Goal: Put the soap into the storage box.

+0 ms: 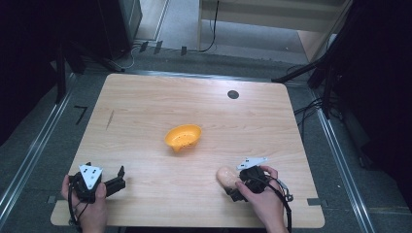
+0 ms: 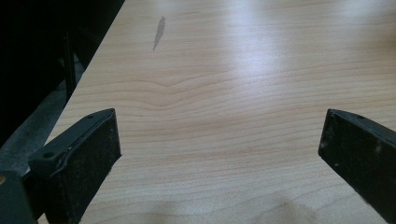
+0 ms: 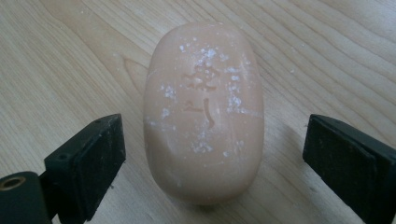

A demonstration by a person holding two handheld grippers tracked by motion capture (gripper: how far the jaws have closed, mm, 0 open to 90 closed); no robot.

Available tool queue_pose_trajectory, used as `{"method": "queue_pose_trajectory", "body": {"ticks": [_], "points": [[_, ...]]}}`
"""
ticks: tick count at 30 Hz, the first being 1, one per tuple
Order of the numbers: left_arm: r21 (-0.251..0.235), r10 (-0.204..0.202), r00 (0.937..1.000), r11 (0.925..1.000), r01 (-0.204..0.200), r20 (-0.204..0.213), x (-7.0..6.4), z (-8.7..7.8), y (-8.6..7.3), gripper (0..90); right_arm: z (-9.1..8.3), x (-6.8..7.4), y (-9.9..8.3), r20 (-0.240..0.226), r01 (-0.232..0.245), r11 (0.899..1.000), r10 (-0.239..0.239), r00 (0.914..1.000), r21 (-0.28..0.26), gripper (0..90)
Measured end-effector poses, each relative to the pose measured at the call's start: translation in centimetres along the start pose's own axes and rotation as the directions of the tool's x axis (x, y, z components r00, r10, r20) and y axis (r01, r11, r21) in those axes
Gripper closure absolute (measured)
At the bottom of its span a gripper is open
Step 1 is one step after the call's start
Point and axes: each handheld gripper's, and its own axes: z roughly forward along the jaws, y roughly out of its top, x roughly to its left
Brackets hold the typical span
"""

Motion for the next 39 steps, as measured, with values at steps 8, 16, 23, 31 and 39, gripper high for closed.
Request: {"method": "queue_pose_trajectory", "body": {"ticks": [8, 16, 23, 31, 39], "points": [[0.001, 0.000, 1.0000, 1.0000, 0.000, -0.001, 0.0, 0.0, 0.0, 0.0, 0.7, 0.7, 0.4, 0.017, 0.029, 0.999, -0.030, 0.9994, 0.013, 12.2], [0.002, 0.000, 1.0000, 1.0000, 0.000, 0.001, 0.0, 0.0, 0.0, 0.0, 1.0, 0.9, 0.6, 0.033, 0.039, 0.999, -0.039, 0.9987, 0.007, 19.9], [0.002, 0.001, 1.0000, 1.0000, -0.001, 0.003, 0.0, 0.0, 0.0, 0.0, 0.8, 1.1, 0.5, 0.045, 0.057, 0.998, -0.057, 0.9974, -0.002, 32.7], [0.002, 0.002, 1.0000, 1.0000, -0.002, 0.005, 0.0, 0.0, 0.0, 0.0, 0.7, 1.1, 0.7, 0.037, 0.093, 0.995, -0.094, 0.9949, 0.017, 33.5], [0.002, 0.006, 1.0000, 1.0000, -0.006, 0.007, 0.0, 0.0, 0.0, 0.0, 0.7, 1.1, 0.8, 0.040, 0.130, 0.991, -0.131, 0.9906, 0.026, 33.6]]}}
